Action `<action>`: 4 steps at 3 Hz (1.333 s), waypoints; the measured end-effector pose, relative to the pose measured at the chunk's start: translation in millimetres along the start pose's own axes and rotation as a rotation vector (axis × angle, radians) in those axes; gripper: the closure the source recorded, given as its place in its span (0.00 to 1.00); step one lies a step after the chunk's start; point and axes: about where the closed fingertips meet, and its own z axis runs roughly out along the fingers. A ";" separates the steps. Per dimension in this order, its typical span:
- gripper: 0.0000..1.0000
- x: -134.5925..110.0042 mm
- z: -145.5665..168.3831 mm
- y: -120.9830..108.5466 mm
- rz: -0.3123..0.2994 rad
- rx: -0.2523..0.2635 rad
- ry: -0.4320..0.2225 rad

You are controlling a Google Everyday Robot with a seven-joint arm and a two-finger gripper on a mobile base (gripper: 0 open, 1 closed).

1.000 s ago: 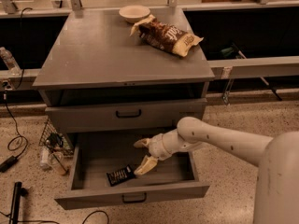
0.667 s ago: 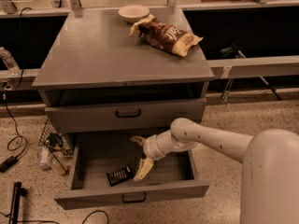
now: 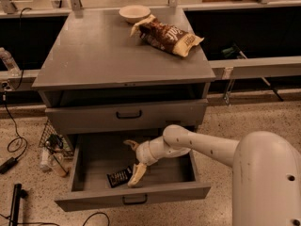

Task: Pick rxbar chocolate from middle drawer and place on counter

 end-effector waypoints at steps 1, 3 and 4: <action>0.00 0.6 18.4 -5.0 -0.007 0.021 -0.012; 0.07 10.5 33.9 -15.5 0.021 0.049 -0.021; 0.08 21.4 42.1 -11.5 0.035 0.039 -0.020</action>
Offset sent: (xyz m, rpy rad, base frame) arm 0.0219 0.0311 -0.0217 0.0410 -0.0199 -0.0508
